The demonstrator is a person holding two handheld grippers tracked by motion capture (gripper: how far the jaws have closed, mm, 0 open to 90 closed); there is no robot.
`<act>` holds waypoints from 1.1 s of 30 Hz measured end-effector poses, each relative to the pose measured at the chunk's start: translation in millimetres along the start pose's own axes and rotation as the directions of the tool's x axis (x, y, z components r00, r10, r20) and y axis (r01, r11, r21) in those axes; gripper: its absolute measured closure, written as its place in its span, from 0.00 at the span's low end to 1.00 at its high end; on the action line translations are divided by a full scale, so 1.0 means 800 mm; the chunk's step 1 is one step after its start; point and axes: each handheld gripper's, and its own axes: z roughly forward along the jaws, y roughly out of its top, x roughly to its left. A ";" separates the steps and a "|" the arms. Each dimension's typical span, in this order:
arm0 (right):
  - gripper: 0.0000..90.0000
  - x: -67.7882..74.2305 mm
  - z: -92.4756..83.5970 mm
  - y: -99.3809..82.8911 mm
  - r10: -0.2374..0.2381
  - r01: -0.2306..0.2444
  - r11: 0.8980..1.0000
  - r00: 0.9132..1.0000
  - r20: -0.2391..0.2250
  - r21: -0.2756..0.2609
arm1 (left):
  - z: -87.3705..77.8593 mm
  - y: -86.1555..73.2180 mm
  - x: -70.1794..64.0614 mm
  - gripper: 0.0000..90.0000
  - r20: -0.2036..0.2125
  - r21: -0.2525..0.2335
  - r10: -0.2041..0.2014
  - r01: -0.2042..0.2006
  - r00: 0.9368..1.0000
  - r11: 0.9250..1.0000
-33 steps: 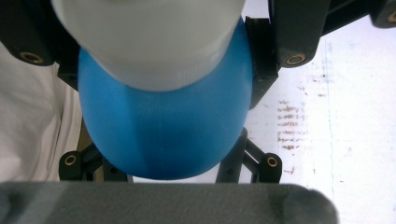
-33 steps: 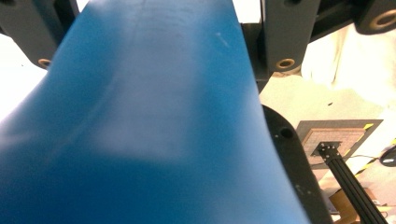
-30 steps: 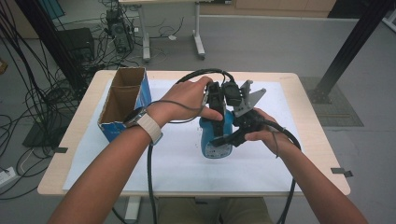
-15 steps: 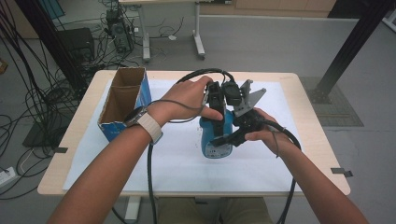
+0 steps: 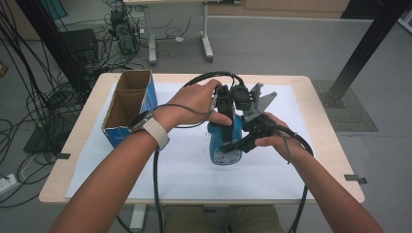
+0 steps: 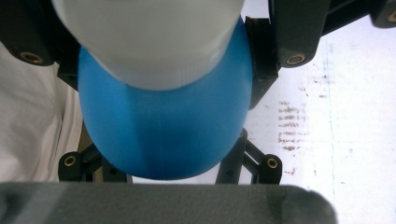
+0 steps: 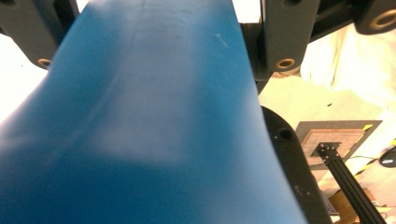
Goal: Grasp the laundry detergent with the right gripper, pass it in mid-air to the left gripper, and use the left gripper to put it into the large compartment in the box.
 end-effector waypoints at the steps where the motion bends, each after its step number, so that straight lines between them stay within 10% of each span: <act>1: 0.48 0.000 0.000 0.000 -0.003 0.003 1.000 1.000 0.003 0.001 | 0.000 0.000 0.000 0.41 0.000 -0.001 0.002 -0.002 1.000 1.000; 33: 0.48 0.000 0.000 0.001 -0.004 0.004 1.000 1.000 0.004 -0.001 | -0.001 -0.002 0.000 0.41 -0.001 -0.001 -0.007 0.007 1.000 1.000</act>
